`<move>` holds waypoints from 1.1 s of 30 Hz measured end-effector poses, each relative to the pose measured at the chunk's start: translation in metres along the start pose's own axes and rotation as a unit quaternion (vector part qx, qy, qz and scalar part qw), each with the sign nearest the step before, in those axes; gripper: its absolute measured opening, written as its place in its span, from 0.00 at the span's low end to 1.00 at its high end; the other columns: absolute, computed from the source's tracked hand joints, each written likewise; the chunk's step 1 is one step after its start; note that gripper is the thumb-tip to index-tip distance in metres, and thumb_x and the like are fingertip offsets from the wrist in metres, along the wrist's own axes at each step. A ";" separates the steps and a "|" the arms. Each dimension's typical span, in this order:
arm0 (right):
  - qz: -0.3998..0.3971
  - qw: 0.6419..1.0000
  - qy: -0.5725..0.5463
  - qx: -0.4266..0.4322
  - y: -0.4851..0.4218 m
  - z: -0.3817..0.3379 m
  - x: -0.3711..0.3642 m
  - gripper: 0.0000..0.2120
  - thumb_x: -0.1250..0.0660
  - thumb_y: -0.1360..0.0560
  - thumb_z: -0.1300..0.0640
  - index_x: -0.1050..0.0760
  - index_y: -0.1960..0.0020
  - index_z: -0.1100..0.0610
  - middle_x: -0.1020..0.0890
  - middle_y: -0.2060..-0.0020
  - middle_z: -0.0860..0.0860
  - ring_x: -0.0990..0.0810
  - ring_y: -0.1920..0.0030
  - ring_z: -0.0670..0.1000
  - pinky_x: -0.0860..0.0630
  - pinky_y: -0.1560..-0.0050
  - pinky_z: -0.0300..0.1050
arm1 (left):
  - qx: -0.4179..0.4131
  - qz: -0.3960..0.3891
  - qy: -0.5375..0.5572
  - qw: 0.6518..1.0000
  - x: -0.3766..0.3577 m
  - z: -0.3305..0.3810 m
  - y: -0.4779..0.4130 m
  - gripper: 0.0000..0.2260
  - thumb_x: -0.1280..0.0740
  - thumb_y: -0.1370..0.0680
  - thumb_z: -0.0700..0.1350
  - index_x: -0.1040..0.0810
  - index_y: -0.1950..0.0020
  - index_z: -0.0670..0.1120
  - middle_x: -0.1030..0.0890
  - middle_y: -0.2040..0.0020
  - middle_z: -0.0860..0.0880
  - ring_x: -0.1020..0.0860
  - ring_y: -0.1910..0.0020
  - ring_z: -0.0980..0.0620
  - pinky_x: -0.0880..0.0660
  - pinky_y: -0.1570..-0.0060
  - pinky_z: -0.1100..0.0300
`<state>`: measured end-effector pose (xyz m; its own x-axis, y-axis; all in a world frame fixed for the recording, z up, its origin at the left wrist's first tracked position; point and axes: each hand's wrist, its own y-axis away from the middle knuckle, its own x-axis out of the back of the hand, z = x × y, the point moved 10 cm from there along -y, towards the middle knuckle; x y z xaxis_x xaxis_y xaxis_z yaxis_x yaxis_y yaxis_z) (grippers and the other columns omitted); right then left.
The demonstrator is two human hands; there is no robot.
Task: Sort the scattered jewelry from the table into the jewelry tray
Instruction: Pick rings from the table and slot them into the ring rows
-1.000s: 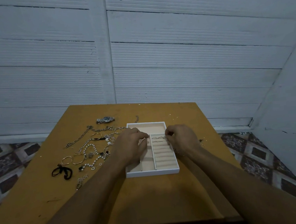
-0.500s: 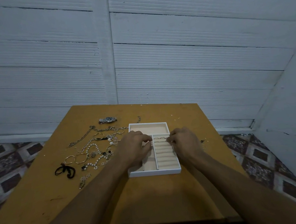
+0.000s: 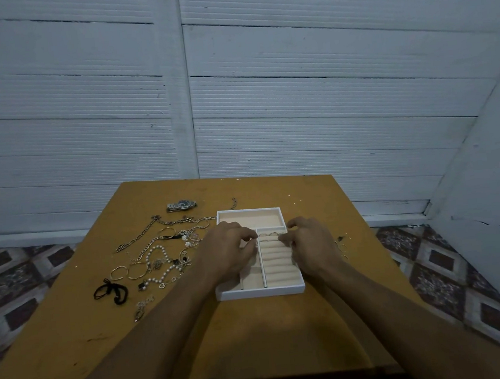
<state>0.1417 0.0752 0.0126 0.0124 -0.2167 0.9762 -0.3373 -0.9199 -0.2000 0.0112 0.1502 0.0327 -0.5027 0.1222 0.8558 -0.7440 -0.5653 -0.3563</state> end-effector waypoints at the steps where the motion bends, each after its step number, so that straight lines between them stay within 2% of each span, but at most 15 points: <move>1: 0.003 1.000 -0.011 -0.006 0.000 0.002 0.000 0.17 0.37 0.24 0.57 0.22 0.37 0.48 0.26 0.34 0.51 0.30 0.37 0.55 0.31 0.40 0.48 | 0.001 0.000 0.000 1.000 -0.001 0.000 -0.001 0.12 0.37 0.22 0.50 0.18 0.42 0.51 0.17 0.50 0.52 0.24 0.49 0.49 0.28 0.51 0.55; 6: 0.000 0.997 -0.076 -0.020 0.003 0.008 -0.004 0.17 0.37 0.23 0.57 0.23 0.36 0.49 0.25 0.36 0.52 0.29 0.38 0.55 0.29 0.39 0.50 | -0.003 -0.017 -0.009 1.000 -0.006 0.008 -0.005 0.17 0.42 0.25 0.55 0.18 0.44 0.53 0.17 0.51 0.55 0.24 0.50 0.51 0.26 0.51 0.53; 8: 0.013 0.992 -0.126 -0.028 0.006 0.015 0.001 0.16 0.35 0.24 0.56 0.22 0.37 0.52 0.24 0.37 0.52 0.28 0.38 0.55 0.28 0.39 0.50 | -0.010 -0.017 -0.009 1.000 -0.009 0.014 -0.006 0.14 0.39 0.24 0.53 0.18 0.44 0.53 0.17 0.51 0.54 0.24 0.50 0.51 0.27 0.51 0.54; 11: 0.042 0.981 -0.179 -0.068 0.010 0.037 0.012 0.16 0.35 0.24 0.62 0.22 0.37 0.53 0.24 0.39 0.51 0.25 0.40 0.53 0.26 0.40 0.47 | -0.024 -0.014 0.000 1.000 -0.014 0.027 -0.008 0.12 0.36 0.22 0.52 0.18 0.44 0.52 0.18 0.50 0.54 0.26 0.49 0.51 0.28 0.51 0.54; 14: 0.067 0.964 -0.222 -0.132 0.023 0.072 0.024 0.14 0.35 0.23 0.63 0.23 0.39 0.53 0.22 0.42 0.49 0.24 0.44 0.50 0.26 0.48 0.40 | -0.050 -0.037 0.005 0.998 -0.026 0.046 -0.011 0.11 0.34 0.23 0.51 0.17 0.45 0.51 0.17 0.50 0.52 0.26 0.48 0.50 0.28 0.49 0.53; 16: 0.067 0.951 -0.250 -0.169 0.036 0.095 0.027 0.09 0.35 0.23 0.63 0.24 0.46 0.53 0.21 0.52 0.47 0.23 0.50 0.50 0.26 0.58 0.38 | -0.065 -0.040 0.003 0.997 -0.033 0.059 -0.015 0.10 0.33 0.25 0.51 0.15 0.48 0.52 0.16 0.51 0.52 0.26 0.48 0.49 0.28 0.48 0.52; 19: 0.040 0.947 -0.245 -0.203 0.052 0.122 0.020 0.05 0.36 0.25 0.61 0.27 0.56 0.52 0.22 0.61 0.48 0.23 0.58 0.51 0.27 0.61 0.44 | -0.068 -0.048 -0.005 0.996 -0.045 0.078 -0.021 0.09 0.32 0.26 0.52 0.15 0.50 0.52 0.17 0.50 0.52 0.27 0.44 0.49 0.29 0.47 0.54; 23: -0.014 0.947 -0.236 -0.215 0.067 0.130 0.002 0.04 0.34 0.26 0.57 0.27 0.58 0.49 0.22 0.62 0.48 0.22 0.60 0.50 0.23 0.57 0.49 | -0.047 -0.104 -0.061 0.992 -0.070 0.096 -0.028 0.12 0.33 0.26 0.55 0.17 0.47 0.54 0.20 0.44 0.53 0.32 0.37 0.49 0.35 0.45 0.54; 25: -0.015 0.945 -0.239 -0.221 0.070 0.132 -0.003 0.04 0.32 0.26 0.55 0.26 0.57 0.49 0.21 0.62 0.47 0.22 0.59 0.48 0.23 0.55 0.48 | -0.029 -0.128 -0.083 0.988 -0.080 0.097 -0.029 0.13 0.34 0.26 0.56 0.17 0.46 0.53 0.23 0.40 0.52 0.35 0.33 0.48 0.37 0.41 0.52; 33: 0.009 0.947 -0.242 -0.210 0.070 0.133 -0.004 0.04 0.31 0.27 0.54 0.26 0.55 0.53 0.23 0.64 0.47 0.26 0.62 0.46 0.32 0.65 0.41 | 0.012 -0.149 -0.113 0.982 -0.092 0.096 -0.034 0.14 0.31 0.25 0.54 0.19 0.42 0.52 0.29 0.32 0.50 0.43 0.27 0.45 0.42 0.34 0.47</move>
<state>0.2431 -0.0314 -0.0162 0.3989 -0.4500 0.7990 -0.6859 -0.7248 -0.0658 0.1250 0.0802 0.0021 -0.1520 0.1029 0.9830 -0.8316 -0.5509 -0.0709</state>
